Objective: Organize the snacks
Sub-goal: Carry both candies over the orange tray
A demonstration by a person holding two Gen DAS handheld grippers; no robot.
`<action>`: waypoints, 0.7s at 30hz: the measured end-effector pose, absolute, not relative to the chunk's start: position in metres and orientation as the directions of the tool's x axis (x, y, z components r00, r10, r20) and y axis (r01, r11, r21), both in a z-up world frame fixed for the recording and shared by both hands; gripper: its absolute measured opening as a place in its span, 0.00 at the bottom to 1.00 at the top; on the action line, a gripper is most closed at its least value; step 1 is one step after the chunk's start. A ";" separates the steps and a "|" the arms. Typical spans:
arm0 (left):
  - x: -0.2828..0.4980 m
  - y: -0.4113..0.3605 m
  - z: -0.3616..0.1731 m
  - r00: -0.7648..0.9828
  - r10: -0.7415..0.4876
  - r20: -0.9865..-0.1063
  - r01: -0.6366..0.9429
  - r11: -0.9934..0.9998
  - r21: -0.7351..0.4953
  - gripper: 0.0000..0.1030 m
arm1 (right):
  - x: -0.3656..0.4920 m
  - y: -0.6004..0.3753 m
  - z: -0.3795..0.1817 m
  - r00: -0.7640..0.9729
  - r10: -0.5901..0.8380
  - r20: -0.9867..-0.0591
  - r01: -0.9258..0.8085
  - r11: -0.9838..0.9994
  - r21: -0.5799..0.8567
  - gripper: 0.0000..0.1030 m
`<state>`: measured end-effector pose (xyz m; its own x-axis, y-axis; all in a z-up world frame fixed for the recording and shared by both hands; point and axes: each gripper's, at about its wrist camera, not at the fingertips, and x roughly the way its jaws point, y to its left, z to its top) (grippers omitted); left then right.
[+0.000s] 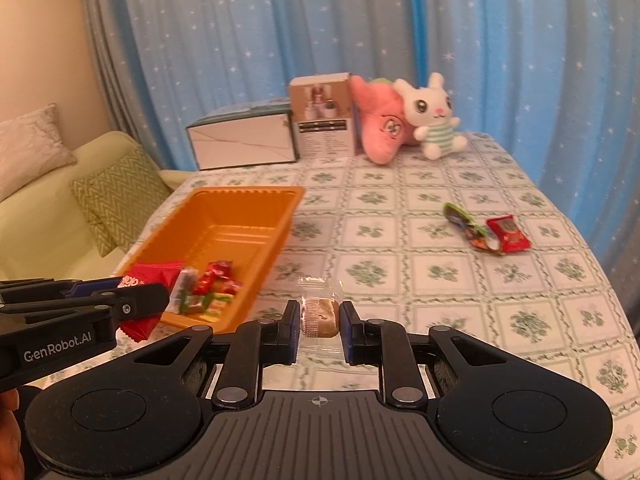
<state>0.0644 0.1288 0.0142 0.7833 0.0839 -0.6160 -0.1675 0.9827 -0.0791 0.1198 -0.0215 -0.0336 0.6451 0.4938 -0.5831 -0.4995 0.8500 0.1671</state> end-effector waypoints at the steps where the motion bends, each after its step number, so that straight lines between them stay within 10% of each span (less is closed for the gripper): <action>1: 0.064 0.132 0.015 0.782 0.088 -0.617 -0.173 0.982 -0.079 0.21 | 0.119 -0.018 -0.033 0.642 0.498 -0.583 -0.506 0.846 0.166 0.20; 21: 0.064 0.199 0.024 0.766 0.166 -0.621 -0.272 0.959 -0.079 0.21 | 0.128 0.047 -0.035 0.582 0.556 -0.593 -0.595 0.789 0.156 0.20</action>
